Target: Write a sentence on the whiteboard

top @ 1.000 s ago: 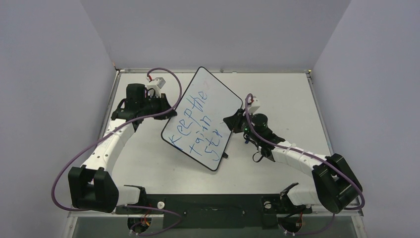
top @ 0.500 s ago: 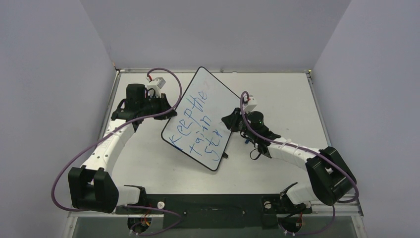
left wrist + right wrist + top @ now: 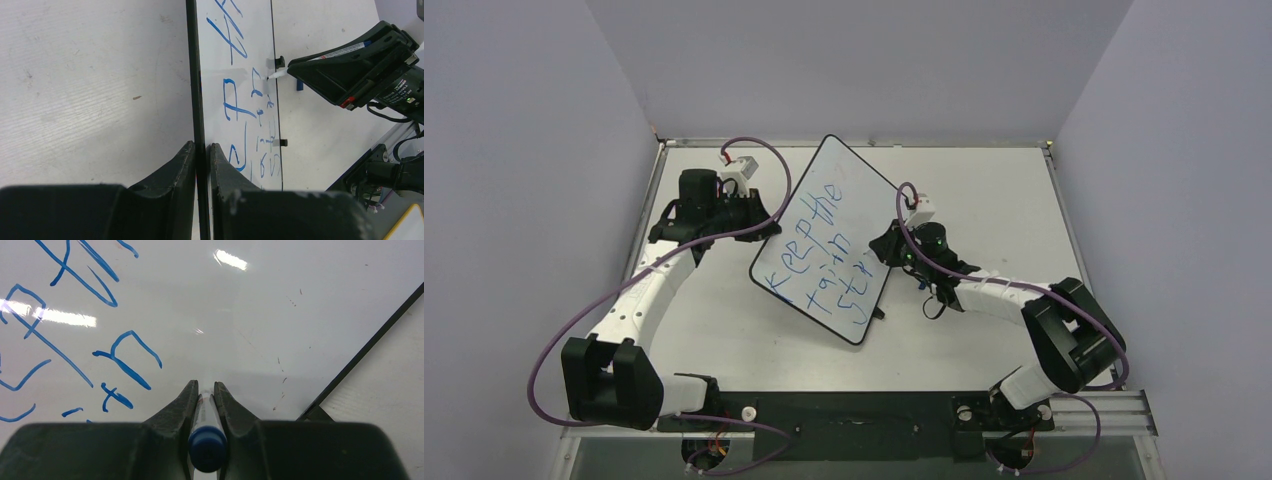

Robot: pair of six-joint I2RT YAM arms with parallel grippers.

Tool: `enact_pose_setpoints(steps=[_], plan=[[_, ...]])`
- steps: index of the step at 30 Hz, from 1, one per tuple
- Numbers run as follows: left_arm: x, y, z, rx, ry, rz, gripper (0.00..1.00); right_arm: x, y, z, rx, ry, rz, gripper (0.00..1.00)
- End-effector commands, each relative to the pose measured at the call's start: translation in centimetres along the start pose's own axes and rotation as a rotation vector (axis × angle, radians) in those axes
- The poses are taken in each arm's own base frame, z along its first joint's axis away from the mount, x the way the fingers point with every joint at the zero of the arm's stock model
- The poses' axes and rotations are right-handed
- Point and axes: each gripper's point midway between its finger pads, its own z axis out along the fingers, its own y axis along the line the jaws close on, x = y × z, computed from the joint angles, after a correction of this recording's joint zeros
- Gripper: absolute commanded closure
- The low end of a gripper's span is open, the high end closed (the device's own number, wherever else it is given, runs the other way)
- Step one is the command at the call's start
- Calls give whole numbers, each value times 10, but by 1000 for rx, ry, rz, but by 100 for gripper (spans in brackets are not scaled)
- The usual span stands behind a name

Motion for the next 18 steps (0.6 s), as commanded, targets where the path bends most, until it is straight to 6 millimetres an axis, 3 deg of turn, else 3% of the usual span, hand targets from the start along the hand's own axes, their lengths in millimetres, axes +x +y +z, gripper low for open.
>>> enact_pose_setpoints(steps=[1, 12, 18], plan=[[2, -13, -3, 48, -4, 56, 100, -13, 5, 2, -11, -33, -10, 100], [1, -14, -3, 50, -5, 57, 100, 11, -16, -8, 65, 29, -21, 100], [2, -14, -3, 51, -4, 58, 100, 11, -29, -6, 115, 35, -12, 100]])
